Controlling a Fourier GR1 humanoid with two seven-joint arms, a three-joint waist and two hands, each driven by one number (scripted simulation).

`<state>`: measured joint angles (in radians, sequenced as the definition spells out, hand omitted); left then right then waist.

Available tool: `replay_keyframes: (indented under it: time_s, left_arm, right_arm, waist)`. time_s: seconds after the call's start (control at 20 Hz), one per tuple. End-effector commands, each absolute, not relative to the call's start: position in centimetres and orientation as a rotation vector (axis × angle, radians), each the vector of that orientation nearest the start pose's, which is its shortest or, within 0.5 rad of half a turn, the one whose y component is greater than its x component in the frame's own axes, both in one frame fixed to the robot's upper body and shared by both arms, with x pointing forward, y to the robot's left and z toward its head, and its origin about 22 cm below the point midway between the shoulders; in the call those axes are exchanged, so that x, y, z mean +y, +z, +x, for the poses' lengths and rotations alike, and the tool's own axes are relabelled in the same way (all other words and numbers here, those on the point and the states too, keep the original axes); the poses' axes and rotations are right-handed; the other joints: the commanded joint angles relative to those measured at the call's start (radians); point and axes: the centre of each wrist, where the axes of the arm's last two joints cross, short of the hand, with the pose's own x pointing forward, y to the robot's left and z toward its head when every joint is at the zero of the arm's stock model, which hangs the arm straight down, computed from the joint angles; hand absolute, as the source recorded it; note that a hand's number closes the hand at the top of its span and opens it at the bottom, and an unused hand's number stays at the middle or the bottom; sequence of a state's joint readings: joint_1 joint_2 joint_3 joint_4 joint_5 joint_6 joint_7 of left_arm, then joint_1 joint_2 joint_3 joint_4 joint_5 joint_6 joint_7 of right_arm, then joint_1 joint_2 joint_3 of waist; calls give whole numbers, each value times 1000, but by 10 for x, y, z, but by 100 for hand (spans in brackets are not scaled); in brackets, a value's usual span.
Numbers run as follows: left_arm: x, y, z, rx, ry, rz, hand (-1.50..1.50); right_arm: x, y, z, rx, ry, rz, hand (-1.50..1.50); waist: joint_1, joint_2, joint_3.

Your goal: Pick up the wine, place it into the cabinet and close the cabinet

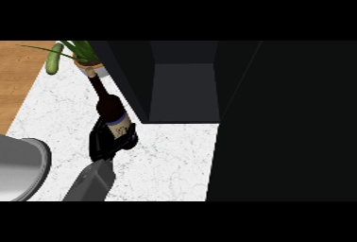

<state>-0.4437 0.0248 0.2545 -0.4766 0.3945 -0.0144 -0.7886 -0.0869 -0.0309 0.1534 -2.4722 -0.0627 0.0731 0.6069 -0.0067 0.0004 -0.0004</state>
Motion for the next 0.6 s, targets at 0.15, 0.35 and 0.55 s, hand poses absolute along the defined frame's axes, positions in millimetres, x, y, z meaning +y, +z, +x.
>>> replay_keyframes:
  time_s: [0.15,0.35,0.55]
  left_arm:
    - [259,-138,278,-1621,504,-139,150]
    - [296,-151,240,-1620,480,-248,150]
    - [290,-149,252,-1656,503,-270,150]
  right_arm:
    - [-209,214,122,-1955,255,263,-150]
    - [-205,201,146,-1944,252,250,-150]
    - [-218,203,146,-1932,273,250,-150]
  waist:
    - [-3,-1,0]
    - [10,-2,0]
    - [1,1,0]
